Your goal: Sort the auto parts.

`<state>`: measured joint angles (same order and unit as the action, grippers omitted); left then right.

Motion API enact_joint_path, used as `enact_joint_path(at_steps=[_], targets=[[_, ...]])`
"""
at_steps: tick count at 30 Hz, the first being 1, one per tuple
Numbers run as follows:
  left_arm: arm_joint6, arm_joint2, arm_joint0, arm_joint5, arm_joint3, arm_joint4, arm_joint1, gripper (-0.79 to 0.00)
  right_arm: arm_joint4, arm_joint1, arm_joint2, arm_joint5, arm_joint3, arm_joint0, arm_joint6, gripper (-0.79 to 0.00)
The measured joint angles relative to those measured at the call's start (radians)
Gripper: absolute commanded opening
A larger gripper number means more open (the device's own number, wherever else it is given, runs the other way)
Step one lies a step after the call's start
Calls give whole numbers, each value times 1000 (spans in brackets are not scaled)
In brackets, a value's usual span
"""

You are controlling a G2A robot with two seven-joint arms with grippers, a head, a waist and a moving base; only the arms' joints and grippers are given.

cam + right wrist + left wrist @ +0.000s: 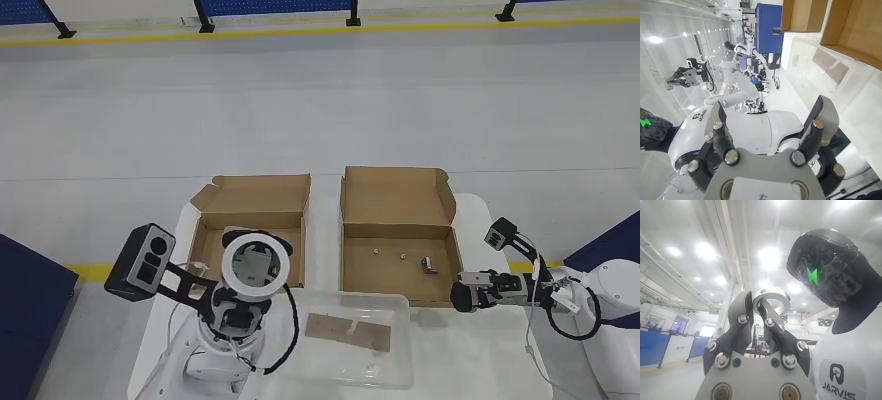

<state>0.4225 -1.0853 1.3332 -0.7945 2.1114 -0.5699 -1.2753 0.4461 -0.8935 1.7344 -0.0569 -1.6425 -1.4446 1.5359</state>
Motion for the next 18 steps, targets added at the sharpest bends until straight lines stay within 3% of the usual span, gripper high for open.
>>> enact_joint_path(at_steps=[8,15,18], targets=[[-29,-74,75,5,-100,-30,7,-785,0,0,0,0,0,0,0,0],[-105,-157,124,126,-185,-44,15,-785,0,0,0,0,0,0,0,0],[-141,-176,136,124,-196,-44,18,-785,0,0,0,0,0,0,0,0]])
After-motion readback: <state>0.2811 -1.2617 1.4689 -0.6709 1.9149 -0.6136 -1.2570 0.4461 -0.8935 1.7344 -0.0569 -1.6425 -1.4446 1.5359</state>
